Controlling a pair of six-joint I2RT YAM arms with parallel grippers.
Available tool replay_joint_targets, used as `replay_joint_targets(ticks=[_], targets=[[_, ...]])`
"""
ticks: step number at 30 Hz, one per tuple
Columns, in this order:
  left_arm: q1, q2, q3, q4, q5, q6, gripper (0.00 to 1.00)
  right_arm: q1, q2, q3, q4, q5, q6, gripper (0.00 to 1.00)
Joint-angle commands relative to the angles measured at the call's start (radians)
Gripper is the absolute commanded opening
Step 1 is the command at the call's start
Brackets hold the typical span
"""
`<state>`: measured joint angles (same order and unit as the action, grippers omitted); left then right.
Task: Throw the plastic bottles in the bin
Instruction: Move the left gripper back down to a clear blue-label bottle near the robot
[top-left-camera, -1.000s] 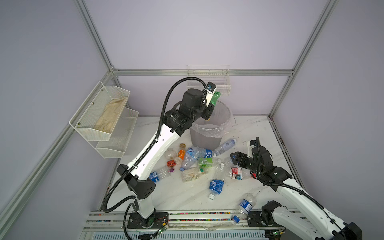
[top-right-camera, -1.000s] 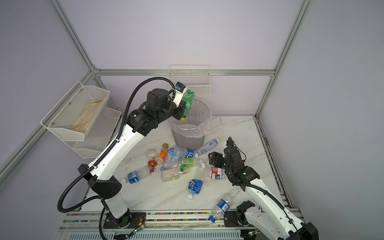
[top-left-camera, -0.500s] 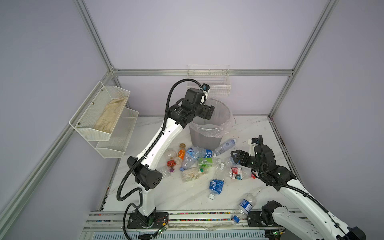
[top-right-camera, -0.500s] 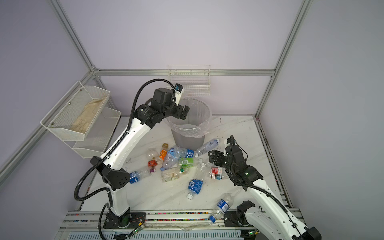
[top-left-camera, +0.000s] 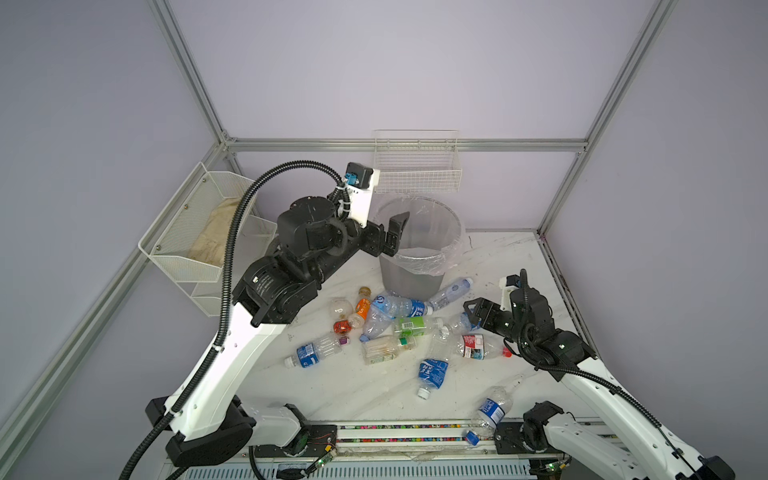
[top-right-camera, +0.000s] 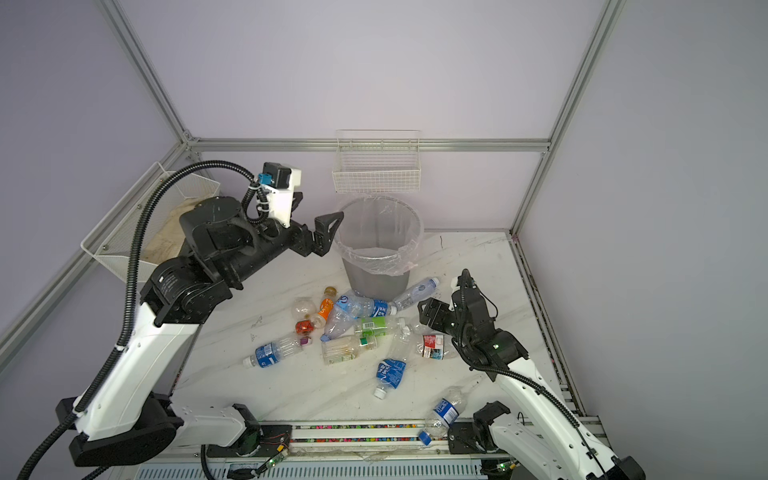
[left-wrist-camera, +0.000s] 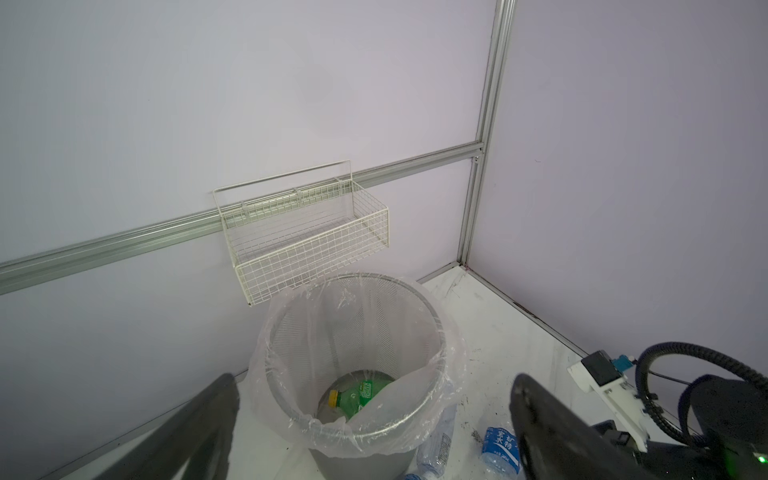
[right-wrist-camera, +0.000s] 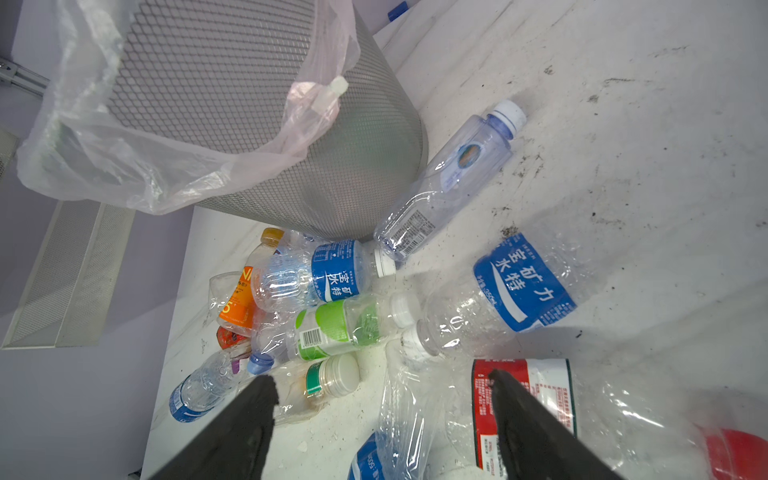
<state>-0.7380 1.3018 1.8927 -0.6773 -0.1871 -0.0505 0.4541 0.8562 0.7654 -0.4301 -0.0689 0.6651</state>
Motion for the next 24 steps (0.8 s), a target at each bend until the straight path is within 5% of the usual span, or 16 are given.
replay_joint_targets(ticks=[1,6,14,24], targets=[[-0.028,-0.068,-0.129,0.054,-0.01,-0.031,1.0,-0.003,-0.007,0.029,-0.115,0.066,0.109,0.84],[-0.067,-0.186,-0.283,0.059,-0.041,-0.075,0.99,-0.002,0.001,0.007,-0.32,0.15,0.336,0.96],[-0.133,-0.327,-0.518,0.078,-0.093,-0.157,0.98,-0.002,-0.178,-0.088,-0.504,0.104,0.546,0.96],[-0.205,-0.398,-0.715,0.079,-0.102,-0.268,0.95,-0.003,-0.198,-0.047,-0.669,0.085,0.498,0.92]])
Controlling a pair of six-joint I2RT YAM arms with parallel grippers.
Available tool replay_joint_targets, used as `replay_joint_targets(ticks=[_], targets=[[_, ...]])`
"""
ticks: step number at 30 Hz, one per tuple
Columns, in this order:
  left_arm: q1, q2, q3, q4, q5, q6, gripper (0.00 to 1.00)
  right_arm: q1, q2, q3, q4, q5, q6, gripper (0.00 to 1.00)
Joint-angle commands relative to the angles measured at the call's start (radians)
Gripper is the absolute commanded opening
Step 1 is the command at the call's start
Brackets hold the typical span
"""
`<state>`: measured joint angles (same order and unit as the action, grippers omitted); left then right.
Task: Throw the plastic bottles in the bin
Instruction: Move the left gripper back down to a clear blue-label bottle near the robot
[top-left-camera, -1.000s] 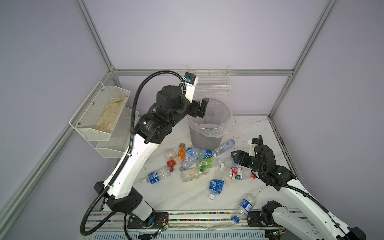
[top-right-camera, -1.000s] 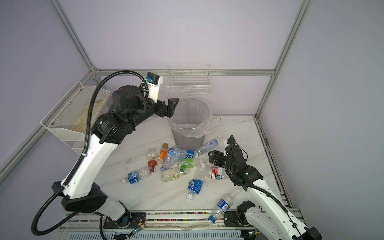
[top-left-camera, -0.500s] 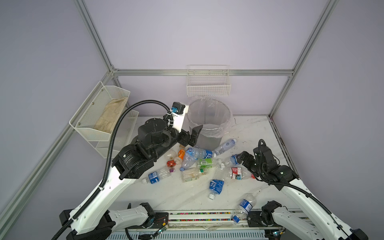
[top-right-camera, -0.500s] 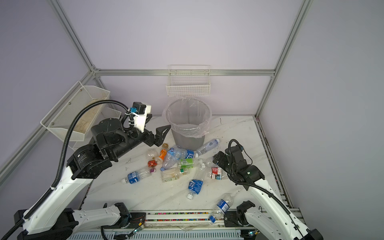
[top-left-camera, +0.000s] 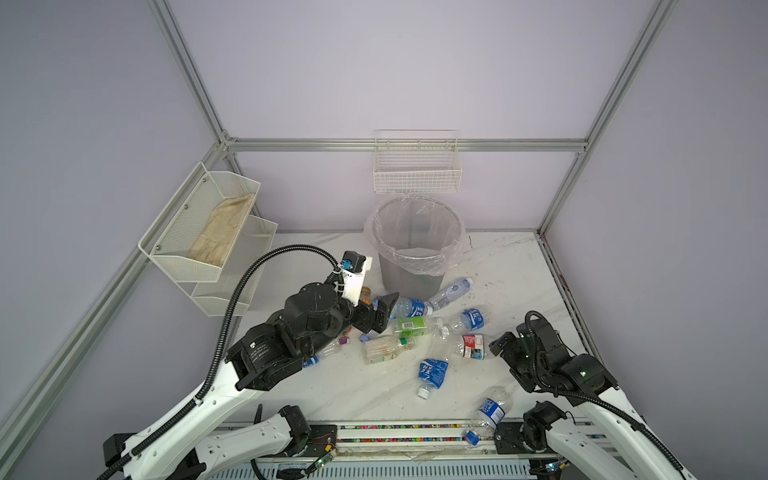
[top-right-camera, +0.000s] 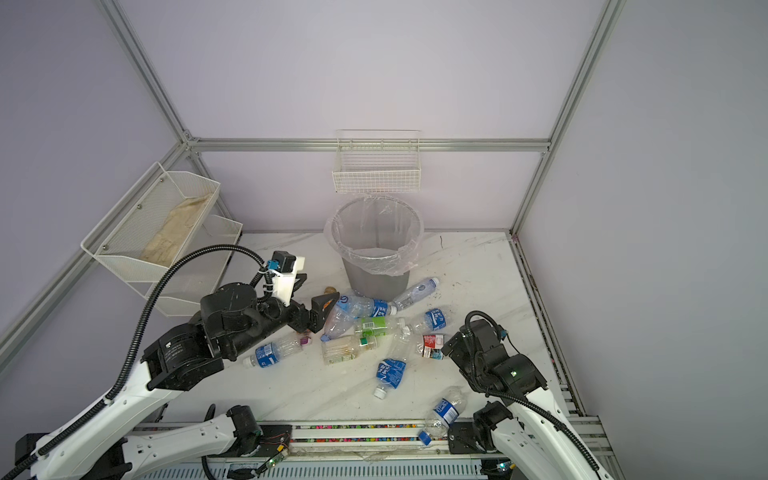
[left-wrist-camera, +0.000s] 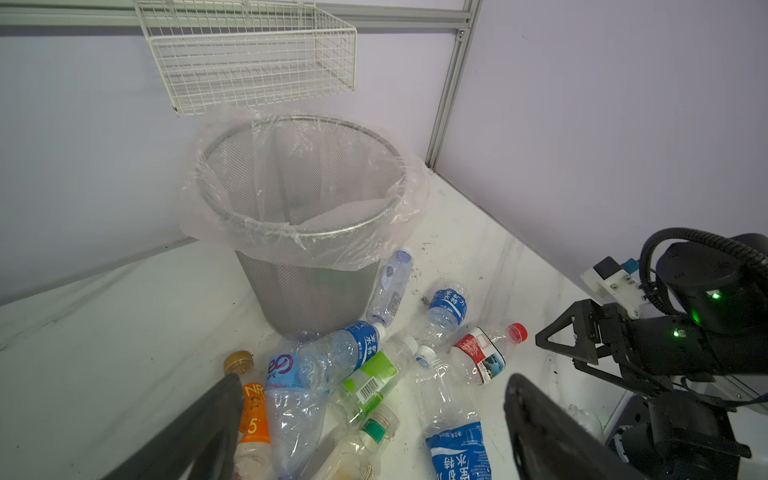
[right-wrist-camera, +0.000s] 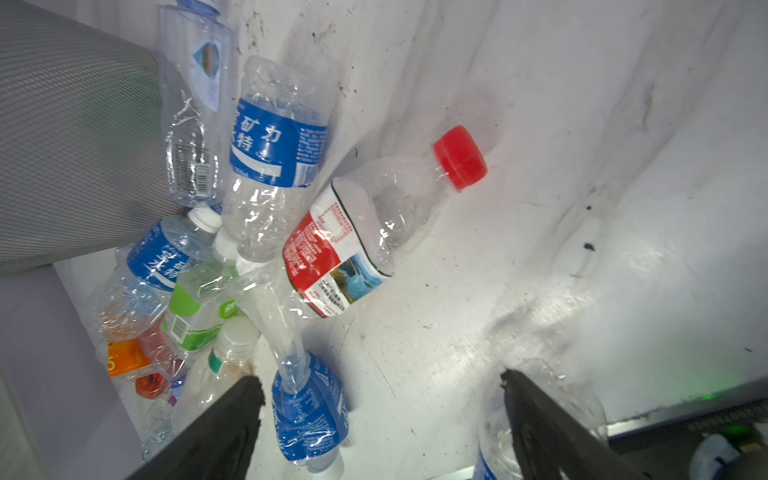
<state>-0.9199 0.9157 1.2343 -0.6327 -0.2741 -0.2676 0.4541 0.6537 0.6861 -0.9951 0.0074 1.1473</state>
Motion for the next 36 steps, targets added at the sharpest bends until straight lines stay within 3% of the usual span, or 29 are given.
replay_joint_targets(ticks=[1,6,9,13,17,30,36], targets=[[-0.035,-0.014,-0.075,0.034,-0.022,-0.063,0.95,-0.003,0.006,0.033,-0.115,0.008,0.009,0.91],[-0.122,0.027,-0.156,0.094,-0.001,-0.115,0.94,-0.002,0.012,0.027,-0.101,-0.004,-0.012,0.9],[-0.233,0.128,-0.167,0.131,-0.013,-0.164,0.94,-0.002,0.026,0.044,-0.056,0.007,-0.018,0.9],[-0.375,0.276,-0.144,0.194,-0.022,-0.226,0.93,-0.002,0.094,0.187,-0.059,0.106,-0.053,0.9],[-0.471,0.401,-0.12,0.277,-0.006,-0.283,0.92,-0.003,0.171,0.286,-0.03,0.133,-0.086,0.92],[-0.538,0.773,-0.002,0.417,0.149,-0.38,0.86,-0.003,0.341,0.57,0.05,0.225,-0.217,0.95],[-0.539,0.908,0.112,0.418,0.198,-0.386,0.84,-0.005,0.321,0.578,0.047,0.217,-0.233,0.95]])
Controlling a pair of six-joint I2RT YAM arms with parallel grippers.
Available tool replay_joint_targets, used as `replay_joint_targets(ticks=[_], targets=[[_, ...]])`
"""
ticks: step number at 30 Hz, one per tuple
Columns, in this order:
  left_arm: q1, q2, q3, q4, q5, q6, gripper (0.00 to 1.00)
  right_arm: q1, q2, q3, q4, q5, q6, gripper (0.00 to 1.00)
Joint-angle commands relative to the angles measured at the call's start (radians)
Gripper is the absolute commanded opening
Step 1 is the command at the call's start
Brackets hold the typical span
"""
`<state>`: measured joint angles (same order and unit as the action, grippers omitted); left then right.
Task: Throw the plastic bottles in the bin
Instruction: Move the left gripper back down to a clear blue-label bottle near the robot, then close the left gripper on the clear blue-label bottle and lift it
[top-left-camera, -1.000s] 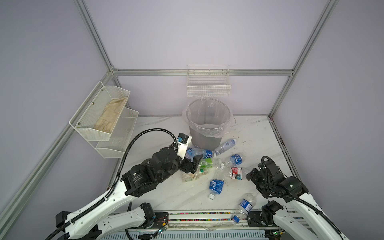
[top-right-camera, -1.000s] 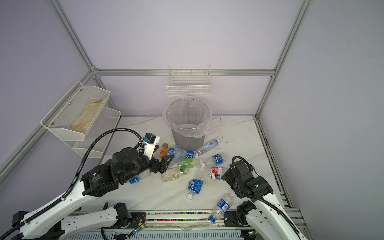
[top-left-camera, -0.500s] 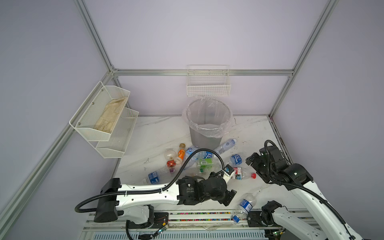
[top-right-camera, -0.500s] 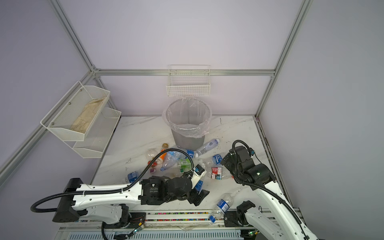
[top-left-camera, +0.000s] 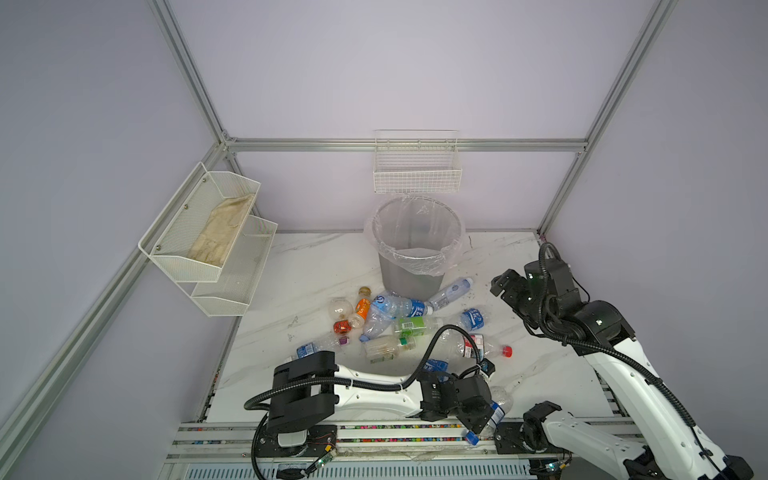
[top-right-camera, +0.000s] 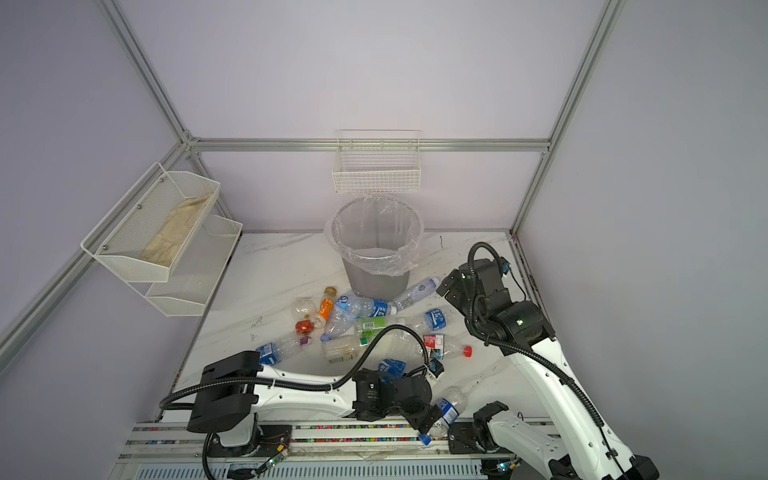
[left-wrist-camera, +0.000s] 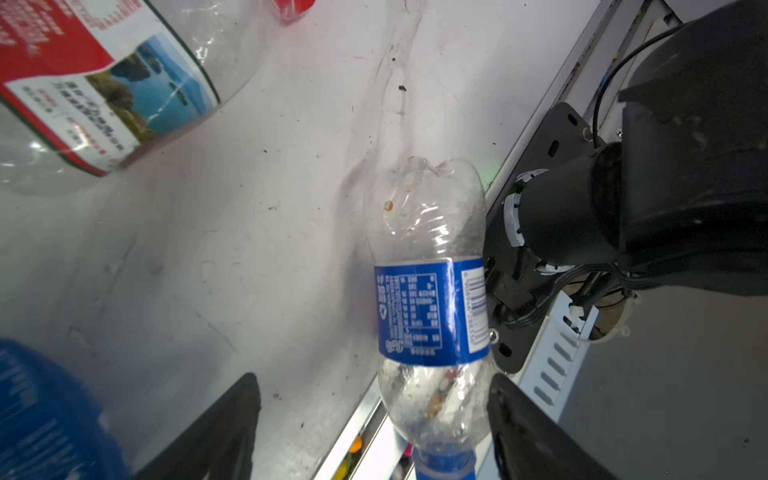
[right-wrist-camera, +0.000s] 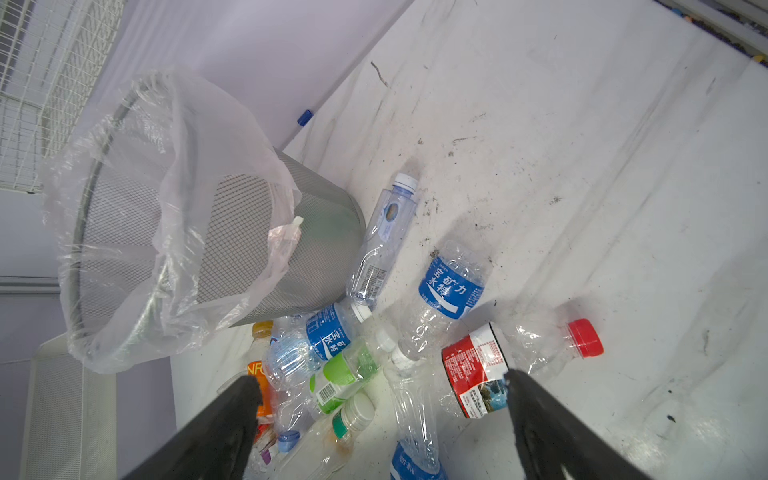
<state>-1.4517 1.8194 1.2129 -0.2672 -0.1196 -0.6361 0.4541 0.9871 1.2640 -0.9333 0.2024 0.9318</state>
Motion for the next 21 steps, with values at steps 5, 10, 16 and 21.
replay_joint_targets(ticks=[5,10,16,21], targets=[[-0.008,0.06,0.183,0.052,0.067,-0.029,0.83,-0.005,-0.039,0.0,-0.016,0.019,-0.029,0.95],[-0.013,0.112,0.221,0.027,0.072,-0.047,0.81,-0.005,-0.054,-0.012,-0.015,0.015,-0.03,0.95],[-0.019,0.165,0.249,-0.02,0.044,-0.085,0.76,-0.005,-0.074,-0.01,-0.013,0.017,-0.037,0.96],[-0.027,0.221,0.312,-0.105,0.001,-0.1,0.7,-0.005,-0.084,-0.018,-0.011,0.019,-0.042,0.96]])
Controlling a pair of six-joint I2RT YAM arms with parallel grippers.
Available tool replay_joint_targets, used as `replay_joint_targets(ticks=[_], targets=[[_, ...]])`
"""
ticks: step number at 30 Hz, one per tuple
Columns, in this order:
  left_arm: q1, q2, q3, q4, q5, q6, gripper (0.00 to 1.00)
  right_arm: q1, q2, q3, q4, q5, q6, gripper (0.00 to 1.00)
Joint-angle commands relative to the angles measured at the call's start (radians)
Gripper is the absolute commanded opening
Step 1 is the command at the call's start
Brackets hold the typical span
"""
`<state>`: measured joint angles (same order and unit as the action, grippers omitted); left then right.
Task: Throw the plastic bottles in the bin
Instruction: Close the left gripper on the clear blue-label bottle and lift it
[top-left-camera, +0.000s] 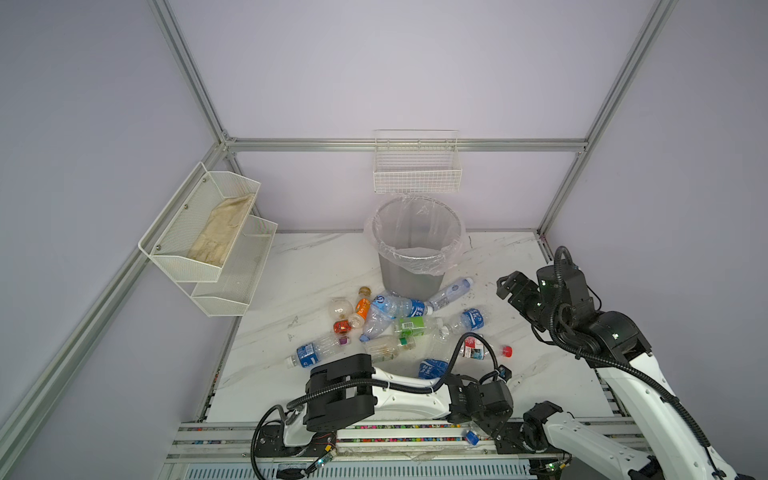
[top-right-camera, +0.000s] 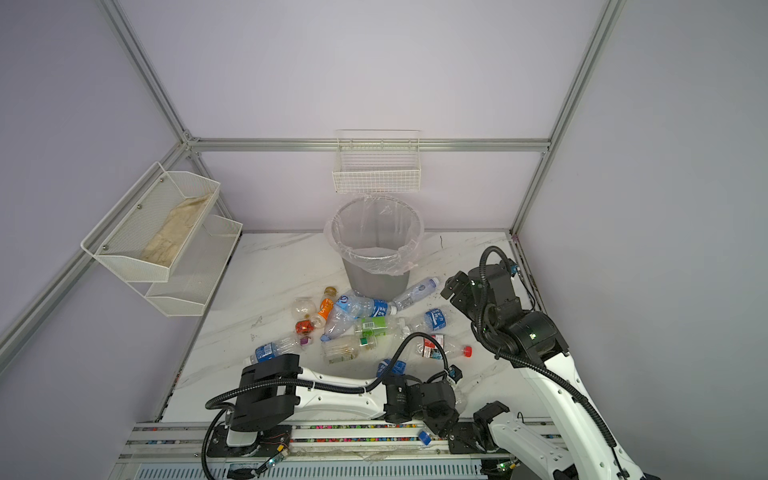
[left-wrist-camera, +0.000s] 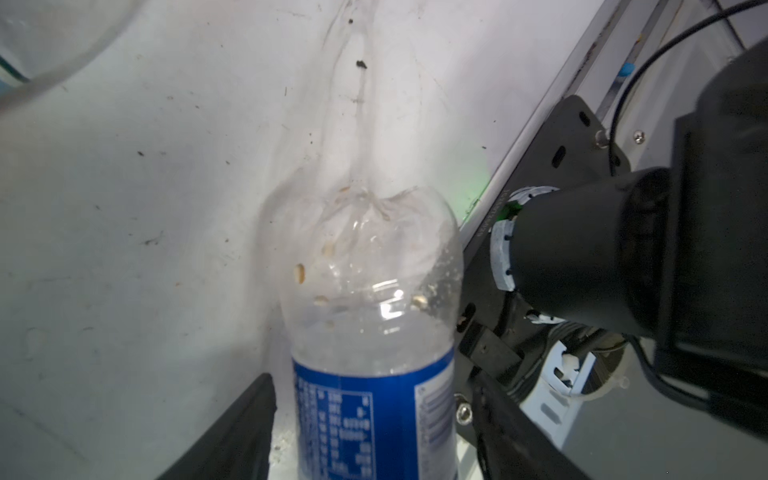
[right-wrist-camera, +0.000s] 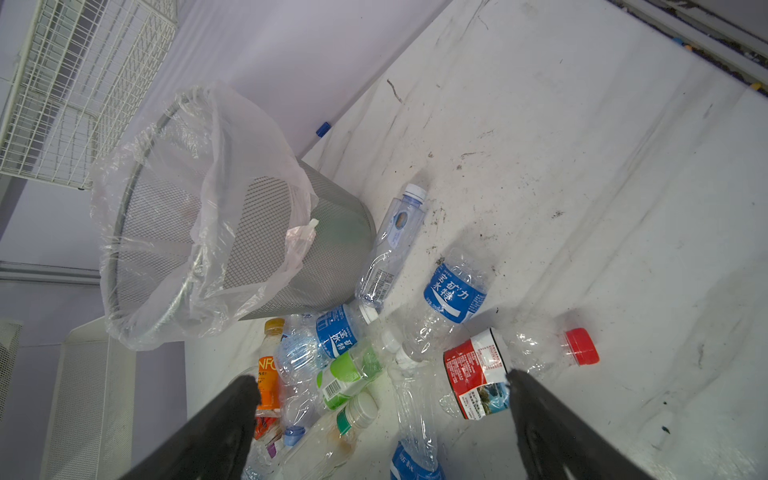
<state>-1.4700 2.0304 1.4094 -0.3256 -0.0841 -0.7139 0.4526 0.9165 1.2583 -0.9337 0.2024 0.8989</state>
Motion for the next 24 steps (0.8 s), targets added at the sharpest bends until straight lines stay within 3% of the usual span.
replay_joint_targets(ticks=[1,9,17,24], targets=[[-0.009,0.021,0.13,-0.065,-0.045,-0.025,0.69,-0.003,-0.017,-0.014,-0.007,0.019,-0.011,0.96],[-0.013,0.078,0.174,-0.12,-0.065,-0.008,0.59,-0.003,-0.025,-0.025,-0.004,0.035,-0.022,0.97],[-0.013,0.06,0.197,-0.182,-0.092,0.041,0.29,-0.003,-0.034,-0.037,-0.001,0.039,-0.025,0.97],[-0.013,-0.022,0.181,-0.182,-0.134,0.108,0.22,-0.004,-0.049,-0.042,0.002,0.037,-0.025,0.97]])
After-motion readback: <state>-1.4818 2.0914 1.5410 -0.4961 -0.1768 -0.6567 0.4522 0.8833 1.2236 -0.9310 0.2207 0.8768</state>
